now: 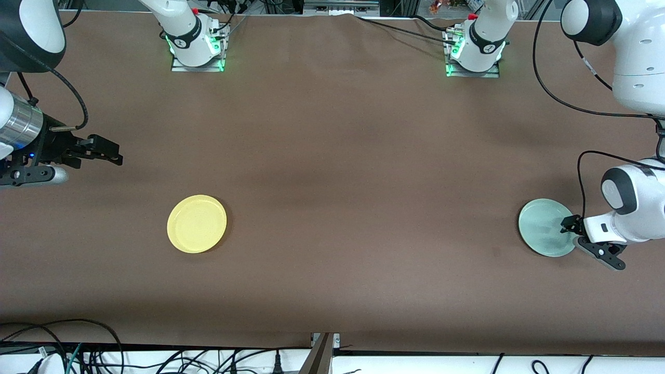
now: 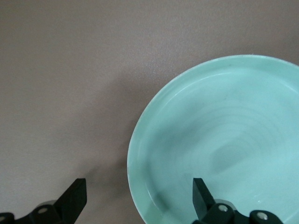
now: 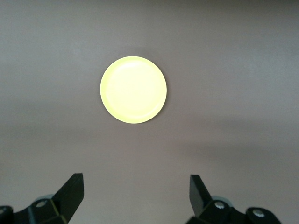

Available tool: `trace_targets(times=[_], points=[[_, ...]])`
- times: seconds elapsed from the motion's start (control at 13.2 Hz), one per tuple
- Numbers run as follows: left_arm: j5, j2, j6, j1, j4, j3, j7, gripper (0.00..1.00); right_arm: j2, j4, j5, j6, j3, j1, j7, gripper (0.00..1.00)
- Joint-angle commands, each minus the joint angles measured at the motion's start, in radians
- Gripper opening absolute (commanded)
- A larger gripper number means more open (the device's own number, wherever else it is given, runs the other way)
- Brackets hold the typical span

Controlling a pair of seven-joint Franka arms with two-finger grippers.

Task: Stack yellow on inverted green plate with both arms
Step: 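Grasp the green plate rim with the left gripper and lift it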

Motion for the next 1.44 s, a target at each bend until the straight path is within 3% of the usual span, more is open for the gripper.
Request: trace_targets(times=[0.0, 0.08, 0.23, 0.83, 1.21, 1.36], points=[[-0.03, 0.039, 0.009, 0.009, 0.039, -0.01, 0.038, 0.73, 0.005, 0.012, 0.017, -0.007, 0.001, -0.005, -0.016, 1.0], [-0.032, 0.045, 0.009, 0.011, 0.042, -0.01, 0.038, 0.54, 0.005, 0.012, 0.017, -0.007, 0.002, -0.005, -0.014, 1.0], [-0.03, 0.043, 0.009, 0.011, 0.044, -0.01, 0.036, 0.0, 0.005, 0.012, 0.017, -0.009, 0.001, -0.005, -0.016, 1.0], [-0.029, 0.023, 0.0, 0.008, 0.044, -0.015, 0.036, 0.0, 0.005, 0.012, 0.017, -0.009, 0.002, -0.005, -0.016, 1.0], [-0.011, -0.108, -0.094, -0.047, 0.041, -0.062, 0.025, 0.0, 0.005, 0.012, 0.015, -0.007, 0.001, -0.005, -0.016, 1.0], [0.072, -0.161, -0.155, -0.107, 0.039, -0.062, 0.019, 0.0, 0.005, 0.012, 0.015, -0.007, 0.002, -0.005, -0.016, 1.0]])
